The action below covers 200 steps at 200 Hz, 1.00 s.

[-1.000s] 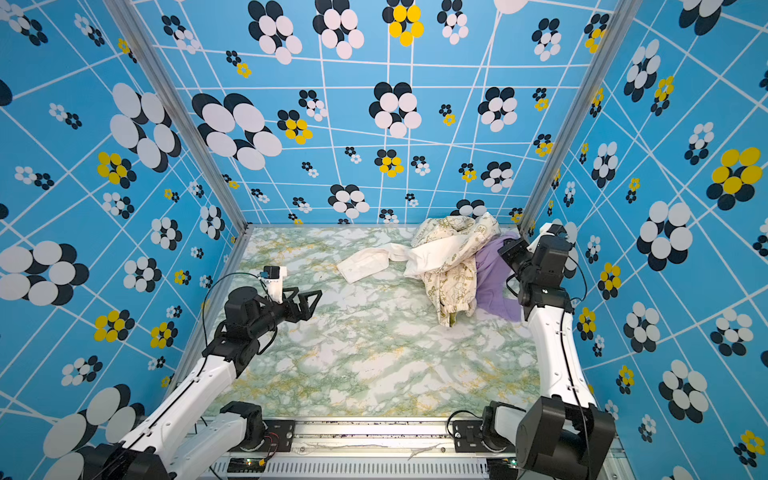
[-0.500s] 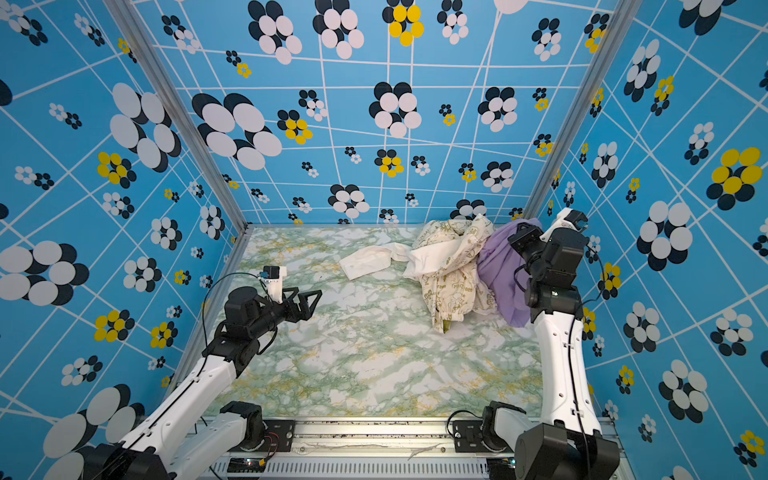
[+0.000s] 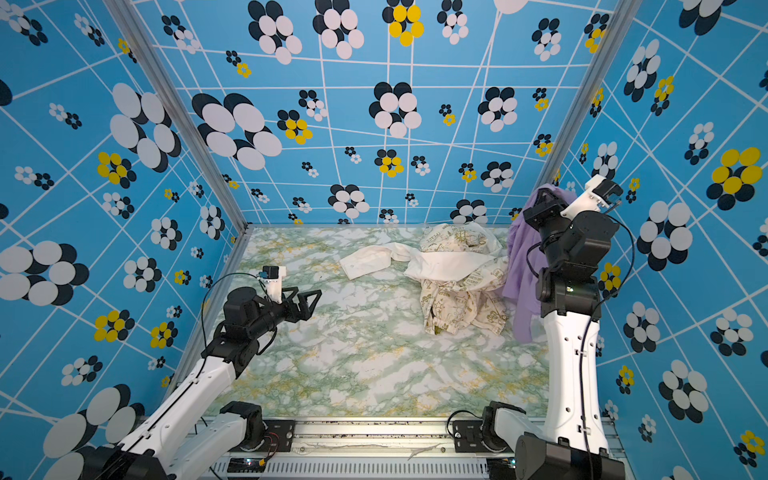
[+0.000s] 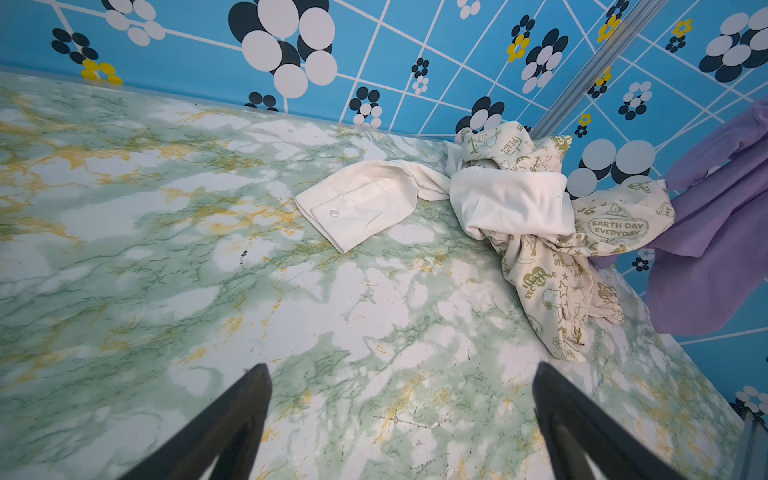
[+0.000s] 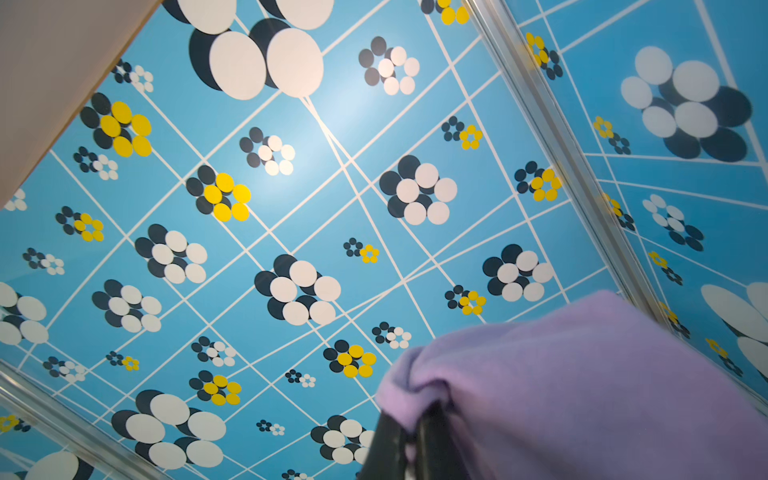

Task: Pick out a specific cloth from the pile
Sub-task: 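Grasp the lavender shirt with the right gripper and lift it out of the pile, then lower the lavender shirt onto the table in front of the pile with the right gripper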

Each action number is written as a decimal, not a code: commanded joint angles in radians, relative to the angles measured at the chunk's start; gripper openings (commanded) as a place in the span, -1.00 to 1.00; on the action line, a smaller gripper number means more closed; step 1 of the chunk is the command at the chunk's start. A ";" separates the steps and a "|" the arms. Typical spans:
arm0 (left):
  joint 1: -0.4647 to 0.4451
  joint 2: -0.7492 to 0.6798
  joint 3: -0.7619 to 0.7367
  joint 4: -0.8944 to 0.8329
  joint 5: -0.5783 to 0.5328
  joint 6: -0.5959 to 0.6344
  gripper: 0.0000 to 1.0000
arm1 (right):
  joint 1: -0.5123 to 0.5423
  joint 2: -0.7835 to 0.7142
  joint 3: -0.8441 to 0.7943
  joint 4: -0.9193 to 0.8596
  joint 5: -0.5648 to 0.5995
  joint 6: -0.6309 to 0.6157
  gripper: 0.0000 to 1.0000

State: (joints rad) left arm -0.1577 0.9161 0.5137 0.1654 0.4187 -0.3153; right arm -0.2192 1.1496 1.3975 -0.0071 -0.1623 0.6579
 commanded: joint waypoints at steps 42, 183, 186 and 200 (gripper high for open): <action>-0.003 -0.030 -0.003 0.012 -0.006 -0.007 0.99 | 0.164 0.082 0.171 0.039 -0.128 -0.131 -1.00; -0.010 -0.026 0.022 0.009 0.023 -0.014 0.98 | 0.633 0.413 0.151 -0.654 -0.129 -0.677 0.47; -0.011 -0.025 0.025 0.008 0.023 -0.012 0.98 | 0.633 0.413 0.150 -0.659 -0.118 -0.678 0.53; -0.028 -0.016 0.033 0.004 0.021 -0.005 0.99 | 0.633 0.401 0.137 -0.667 -0.070 -0.685 0.79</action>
State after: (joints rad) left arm -0.1627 0.8970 0.5137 0.1642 0.4206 -0.3225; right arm 0.4187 1.5856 1.5421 -0.5972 -0.2951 0.0349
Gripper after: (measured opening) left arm 0.992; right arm 0.824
